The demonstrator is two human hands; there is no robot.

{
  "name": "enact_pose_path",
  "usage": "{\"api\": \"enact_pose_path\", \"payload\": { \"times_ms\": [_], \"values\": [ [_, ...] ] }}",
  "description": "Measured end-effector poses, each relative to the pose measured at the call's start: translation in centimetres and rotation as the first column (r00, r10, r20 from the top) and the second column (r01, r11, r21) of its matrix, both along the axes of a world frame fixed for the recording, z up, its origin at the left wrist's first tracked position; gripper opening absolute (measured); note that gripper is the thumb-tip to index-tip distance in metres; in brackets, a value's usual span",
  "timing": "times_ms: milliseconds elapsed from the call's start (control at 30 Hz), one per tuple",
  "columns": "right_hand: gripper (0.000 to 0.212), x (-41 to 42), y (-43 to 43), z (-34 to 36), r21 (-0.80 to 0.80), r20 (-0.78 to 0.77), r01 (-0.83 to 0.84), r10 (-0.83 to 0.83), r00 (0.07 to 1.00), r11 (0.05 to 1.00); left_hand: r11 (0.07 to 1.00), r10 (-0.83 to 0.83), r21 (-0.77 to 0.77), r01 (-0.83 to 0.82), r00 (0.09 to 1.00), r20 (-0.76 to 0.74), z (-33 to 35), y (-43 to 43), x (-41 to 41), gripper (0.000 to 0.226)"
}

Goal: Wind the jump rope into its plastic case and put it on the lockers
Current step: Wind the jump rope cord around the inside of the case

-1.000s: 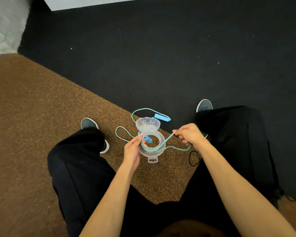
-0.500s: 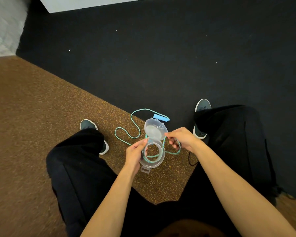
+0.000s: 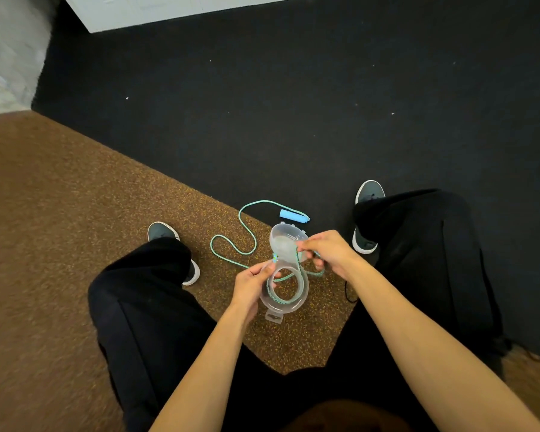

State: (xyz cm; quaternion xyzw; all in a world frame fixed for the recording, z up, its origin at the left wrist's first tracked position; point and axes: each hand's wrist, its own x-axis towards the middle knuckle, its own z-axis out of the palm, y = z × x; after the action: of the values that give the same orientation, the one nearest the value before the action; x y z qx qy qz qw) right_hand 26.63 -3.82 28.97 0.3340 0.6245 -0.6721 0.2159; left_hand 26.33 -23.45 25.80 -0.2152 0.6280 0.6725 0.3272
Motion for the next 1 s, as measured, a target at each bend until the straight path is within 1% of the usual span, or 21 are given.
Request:
{"api": "enact_pose_path", "payload": {
  "times_ms": [67, 133, 233, 367, 467, 600, 733, 800, 867, 933, 967, 1000],
  "values": [
    [0.015, -0.3, 0.7, -0.2, -0.047, 0.021, 0.136, -0.135, 0.991, 0.99, 0.997, 0.076, 0.015, -0.076, 0.997, 0.008, 0.0, -0.2, -0.3, 0.019],
    [0.015, -0.5, 1.3, -0.5, -0.107, 0.038, 0.269, -0.266, 0.963, 0.957, 0.987, 0.152, 0.047, -0.153, 0.988, 0.014, 0.0, -0.4, -0.7, 0.018],
    [0.018, -0.6, 1.8, -0.8, -0.169, 0.061, 0.397, -0.393, 0.918, 0.902, 0.972, 0.204, 0.117, -0.204, 0.979, 0.015, 0.4, -0.3, -1.0, 0.02],
    [0.021, -0.6, 2.2, -0.9, -0.169, 0.096, 0.488, -0.478, 0.873, 0.857, 0.97, 0.213, 0.116, -0.212, 0.977, 0.002, 0.6, -0.1, -0.9, 0.03],
    [0.023, -0.6, 2.4, -0.9, -0.163, 0.107, 0.539, -0.528, 0.842, 0.826, 0.966, 0.222, 0.142, -0.218, 0.975, -0.016, 0.5, -0.1, -0.9, 0.028],
    [0.026, -0.7, 3.1, -0.9, -0.185, 0.106, 0.623, -0.615, 0.781, 0.76, 0.967, 0.203, 0.168, -0.192, 0.978, -0.052, 1.3, 0.2, -0.7, 0.028],
    [0.027, -0.8, 3.6, -1.4, -0.191, 0.103, 0.678, -0.672, 0.733, 0.71, 0.979, 0.158, 0.137, -0.149, 0.985, -0.062, 1.6, 0.2, -0.5, 0.034],
    [0.025, -0.8, 3.5, -1.3, -0.195, 0.095, 0.666, -0.662, 0.744, 0.72, 0.991, 0.107, 0.088, -0.1, 0.992, -0.071, 1.3, 0.0, -0.5, 0.033],
    [0.021, -0.8, 2.8, -0.7, -0.186, 0.075, 0.582, -0.579, 0.812, 0.792, 0.999, 0.043, 0.013, -0.042, 0.996, -0.072, 1.0, -0.3, -0.4, 0.03],
    [0.014, -0.8, 1.6, 0.3, -0.151, 0.042, 0.415, -0.414, 0.909, 0.897, 0.998, -0.011, -0.056, 0.007, 0.997, -0.074, 0.7, -0.4, -0.2, 0.026],
    [0.012, -0.8, 0.9, 0.7, -0.13, 0.027, 0.318, -0.317, 0.948, 0.939, 0.997, -0.03, -0.076, 0.025, 0.997, -0.074, 0.4, -0.4, -0.1, 0.025],
    [0.014, -0.6, 0.2, 1.0, -0.113, 0.016, 0.226, -0.226, 0.974, 0.967, 0.994, -0.051, -0.098, 0.043, 0.996, -0.075, 0.3, -0.3, -0.1, 0.024]
  ]
}}
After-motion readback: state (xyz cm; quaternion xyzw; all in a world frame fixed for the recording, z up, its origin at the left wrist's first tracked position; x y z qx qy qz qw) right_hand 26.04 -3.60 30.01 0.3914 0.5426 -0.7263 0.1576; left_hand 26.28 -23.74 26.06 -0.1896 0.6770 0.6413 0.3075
